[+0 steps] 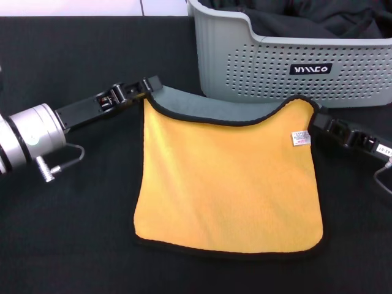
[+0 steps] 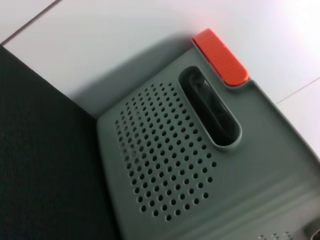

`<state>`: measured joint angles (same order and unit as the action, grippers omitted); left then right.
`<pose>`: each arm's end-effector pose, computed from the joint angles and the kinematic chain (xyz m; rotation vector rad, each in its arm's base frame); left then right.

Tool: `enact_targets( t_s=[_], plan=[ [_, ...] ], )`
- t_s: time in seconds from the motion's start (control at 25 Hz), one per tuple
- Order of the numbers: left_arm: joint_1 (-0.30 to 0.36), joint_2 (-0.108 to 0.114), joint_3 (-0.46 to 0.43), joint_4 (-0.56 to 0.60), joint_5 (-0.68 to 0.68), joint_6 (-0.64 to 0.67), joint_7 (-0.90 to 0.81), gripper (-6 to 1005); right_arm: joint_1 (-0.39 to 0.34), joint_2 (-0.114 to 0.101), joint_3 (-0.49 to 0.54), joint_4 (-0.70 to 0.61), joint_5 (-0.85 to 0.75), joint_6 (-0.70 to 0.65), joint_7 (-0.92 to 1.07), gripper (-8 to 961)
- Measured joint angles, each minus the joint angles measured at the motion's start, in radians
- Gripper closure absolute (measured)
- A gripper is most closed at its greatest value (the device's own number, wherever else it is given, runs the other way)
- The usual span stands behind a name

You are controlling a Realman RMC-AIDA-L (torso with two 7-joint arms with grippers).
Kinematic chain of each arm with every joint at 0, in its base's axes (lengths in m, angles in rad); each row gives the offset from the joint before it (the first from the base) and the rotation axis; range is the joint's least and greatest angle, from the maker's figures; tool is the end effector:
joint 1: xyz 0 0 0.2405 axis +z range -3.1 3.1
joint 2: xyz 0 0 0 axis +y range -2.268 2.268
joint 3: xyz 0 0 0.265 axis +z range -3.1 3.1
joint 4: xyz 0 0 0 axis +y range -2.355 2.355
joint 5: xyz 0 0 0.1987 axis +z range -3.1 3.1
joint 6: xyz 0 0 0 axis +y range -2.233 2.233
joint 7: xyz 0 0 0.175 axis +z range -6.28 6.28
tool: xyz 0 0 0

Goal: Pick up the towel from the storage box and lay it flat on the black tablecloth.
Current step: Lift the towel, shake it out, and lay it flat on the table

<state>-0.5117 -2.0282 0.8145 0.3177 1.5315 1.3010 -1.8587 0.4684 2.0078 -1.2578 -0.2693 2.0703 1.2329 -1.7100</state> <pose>-0.2765 0.3571 -0.0375 -2.0786 -1.6497 -1.1394 0.2798 0.3457 -0.0521 -2.2274 1.2407 1.0365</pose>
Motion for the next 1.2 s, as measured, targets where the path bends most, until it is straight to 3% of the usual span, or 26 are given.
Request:
enact_targets(
  t_s=[0.36, 0.48, 1.2],
  plan=[
    [0.013, -0.004, 0.0, 0.0, -0.016, 0.048, 0.005, 529, -0.006, 0.0, 0.002, 0.008, -0.001, 0.003, -0.01, 889],
    [0.013, -0.003, 0.001, 0.0, -0.015, 0.064, 0.006, 456, -0.007, 0.0, 0.003, 0.009, 0.0, 0.005, -0.012, 888],
    [0.006, -0.01, 0.003, -0.011, -0.032, 0.033, 0.006, 455, -0.012, 0.0, 0.001, 0.01, 0.005, 0.01, -0.011, 878]
  ],
)
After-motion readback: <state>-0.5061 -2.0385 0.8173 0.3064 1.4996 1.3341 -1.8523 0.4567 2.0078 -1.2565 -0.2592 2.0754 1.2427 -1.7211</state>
